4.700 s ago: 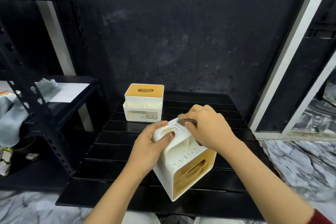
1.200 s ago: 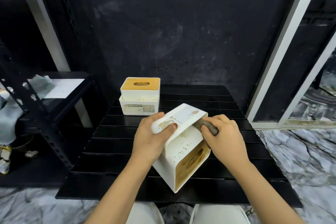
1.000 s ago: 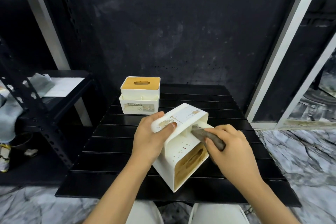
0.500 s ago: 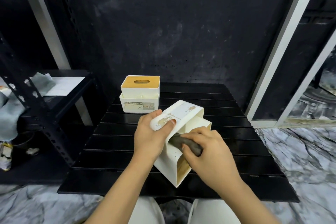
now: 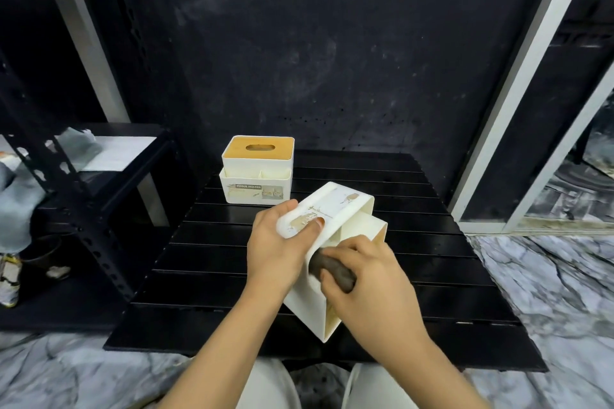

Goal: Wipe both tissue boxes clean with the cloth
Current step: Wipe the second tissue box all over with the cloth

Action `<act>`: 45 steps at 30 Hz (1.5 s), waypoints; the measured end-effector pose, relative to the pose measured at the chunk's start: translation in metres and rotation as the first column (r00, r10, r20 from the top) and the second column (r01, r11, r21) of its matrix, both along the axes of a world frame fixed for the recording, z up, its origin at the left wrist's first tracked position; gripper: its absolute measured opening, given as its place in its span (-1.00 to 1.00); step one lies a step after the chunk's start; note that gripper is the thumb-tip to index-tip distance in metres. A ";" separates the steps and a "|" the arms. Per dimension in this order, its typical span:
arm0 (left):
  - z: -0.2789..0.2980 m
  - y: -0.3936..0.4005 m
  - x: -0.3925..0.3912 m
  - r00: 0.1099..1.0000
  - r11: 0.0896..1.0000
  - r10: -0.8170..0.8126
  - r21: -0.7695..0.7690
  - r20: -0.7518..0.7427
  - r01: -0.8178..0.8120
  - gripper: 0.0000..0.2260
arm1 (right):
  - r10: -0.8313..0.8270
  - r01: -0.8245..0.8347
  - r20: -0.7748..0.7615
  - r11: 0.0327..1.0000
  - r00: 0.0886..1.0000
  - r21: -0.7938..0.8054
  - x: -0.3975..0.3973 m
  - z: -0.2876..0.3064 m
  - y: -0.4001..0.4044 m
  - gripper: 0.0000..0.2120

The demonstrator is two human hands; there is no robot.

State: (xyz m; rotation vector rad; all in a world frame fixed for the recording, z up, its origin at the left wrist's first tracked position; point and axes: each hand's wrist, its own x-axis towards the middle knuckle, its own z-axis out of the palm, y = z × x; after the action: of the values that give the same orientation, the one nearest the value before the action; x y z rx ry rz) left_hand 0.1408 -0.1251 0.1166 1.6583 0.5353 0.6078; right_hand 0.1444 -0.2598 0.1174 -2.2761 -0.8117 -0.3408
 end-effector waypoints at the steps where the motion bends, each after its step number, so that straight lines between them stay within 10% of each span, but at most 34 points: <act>1: 0.000 0.000 0.000 1.000 1.000 -0.001 0.002 0.002 0.001 -0.65 | 0.017 -0.017 0.011 1.000 1.000 0.000 -0.003 -0.002 -0.001 -0.79; 32: 0.003 -0.001 -0.003 0.999 0.996 0.000 0.089 -0.050 0.005 -0.67 | 0.058 -0.058 -0.008 0.998 0.998 0.035 0.002 -0.015 -0.014 -0.60; 45: 0.007 -0.006 -0.026 0.978 0.826 0.069 0.561 -0.198 0.055 -0.59 | -0.117 0.117 0.006 0.993 0.993 0.031 0.022 -0.014 -0.033 -0.73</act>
State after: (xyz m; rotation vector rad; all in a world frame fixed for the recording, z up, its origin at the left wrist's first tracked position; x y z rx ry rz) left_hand 0.1146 -0.1309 0.1235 2.3078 0.5431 0.6366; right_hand 0.1668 -0.2925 0.1032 -2.3004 -0.6741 -0.4126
